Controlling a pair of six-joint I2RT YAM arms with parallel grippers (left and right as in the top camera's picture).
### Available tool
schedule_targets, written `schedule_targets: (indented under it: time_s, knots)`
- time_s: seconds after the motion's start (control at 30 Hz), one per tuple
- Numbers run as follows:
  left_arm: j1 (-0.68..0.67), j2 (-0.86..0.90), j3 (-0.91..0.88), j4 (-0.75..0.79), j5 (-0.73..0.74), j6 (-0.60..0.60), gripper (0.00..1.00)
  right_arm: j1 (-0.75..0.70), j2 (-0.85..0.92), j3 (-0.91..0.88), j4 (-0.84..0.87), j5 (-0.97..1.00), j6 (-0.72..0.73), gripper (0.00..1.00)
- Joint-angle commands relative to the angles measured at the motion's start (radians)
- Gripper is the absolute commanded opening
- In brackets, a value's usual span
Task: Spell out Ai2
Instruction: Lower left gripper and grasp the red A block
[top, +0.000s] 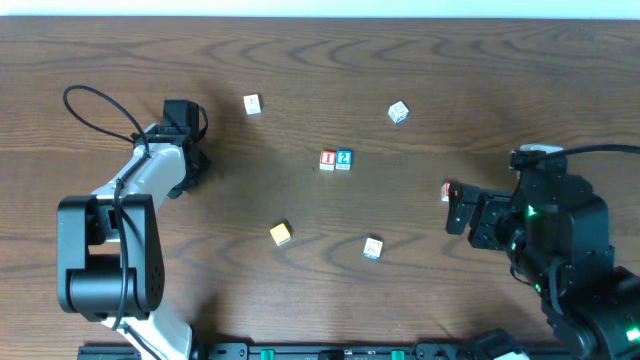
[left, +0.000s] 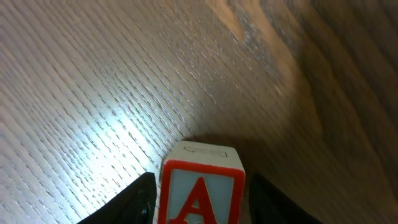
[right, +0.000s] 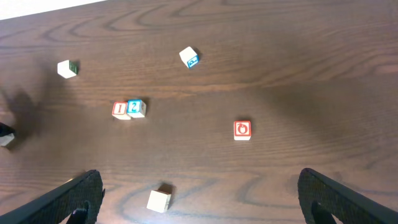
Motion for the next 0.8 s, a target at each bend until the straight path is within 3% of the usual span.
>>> schedule_targets:
  time_s: [0.0,0.17,0.57,0.77]
  knots:
    - [0.003,0.011,0.021,0.005,-0.041,0.001,0.45,0.002,-0.003,0.004,-0.001,0.006,-0.014,0.99]
    - [0.003,0.011,0.021,0.008,-0.044,0.001,0.37,0.002,-0.003,0.004,-0.001,0.006,-0.014,0.99]
    - [0.002,0.011,0.021,0.002,-0.043,0.001,0.26,0.002,-0.003,0.004,-0.001,0.006,-0.014,0.99]
    - [-0.001,-0.018,0.071,-0.045,-0.039,0.03,0.06,0.002,-0.003,0.004,-0.001,0.006,-0.014,0.99]
